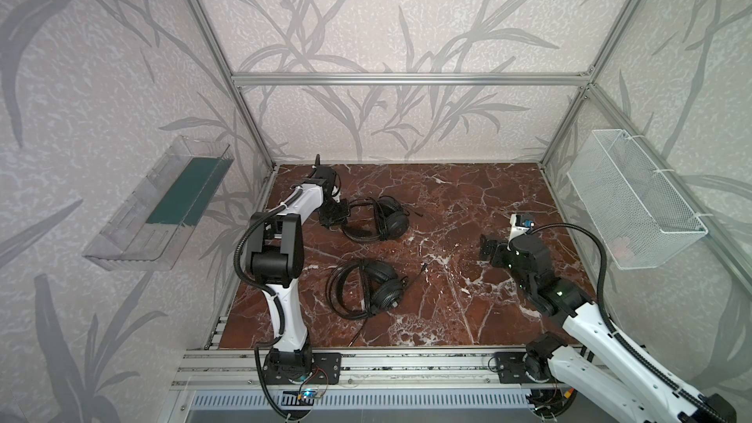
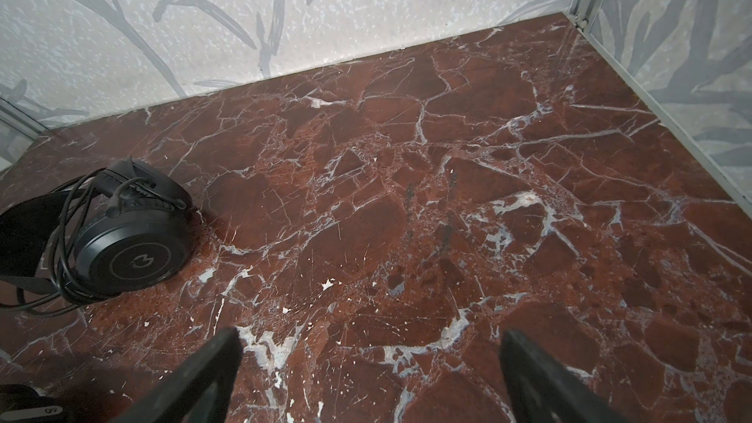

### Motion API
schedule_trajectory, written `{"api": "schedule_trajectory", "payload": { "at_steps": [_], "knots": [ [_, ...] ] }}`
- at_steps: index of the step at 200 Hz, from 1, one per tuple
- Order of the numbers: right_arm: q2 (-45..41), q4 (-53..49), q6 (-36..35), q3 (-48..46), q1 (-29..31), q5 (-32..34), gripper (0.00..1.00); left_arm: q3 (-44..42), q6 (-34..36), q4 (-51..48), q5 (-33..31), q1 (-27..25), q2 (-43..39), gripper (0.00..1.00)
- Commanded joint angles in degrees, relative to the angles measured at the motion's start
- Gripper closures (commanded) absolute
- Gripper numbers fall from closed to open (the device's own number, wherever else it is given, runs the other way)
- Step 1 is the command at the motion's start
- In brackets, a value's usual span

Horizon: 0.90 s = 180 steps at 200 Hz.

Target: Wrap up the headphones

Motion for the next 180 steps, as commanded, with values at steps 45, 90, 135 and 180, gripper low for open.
{"api": "schedule_trajectory", "payload": {
  "at_steps": [45,90,135,180],
  "knots": [
    [0.80,1.78,-0.62,-0.11,1.03,1.86,0.01,3.03,-0.75,-1.74,3.08,0.17,0.64,0.79],
    [0.62,1.73,-1.02,0.07,1.52,2.36,0.01,4.95,-2.37,-4.61,1.75,0.20,0.46,0.59],
    [0.62,1.26,-0.89,0.20,1.96,2.69,0.01,5.83,-3.99,-7.13,0.89,0.22,0.33,0.58],
    [0.37,0.90,-0.81,0.24,2.46,3.12,0.01,8.20,-5.61,-10.82,2.48,0.19,-0.97,0.35]
  ]
}}
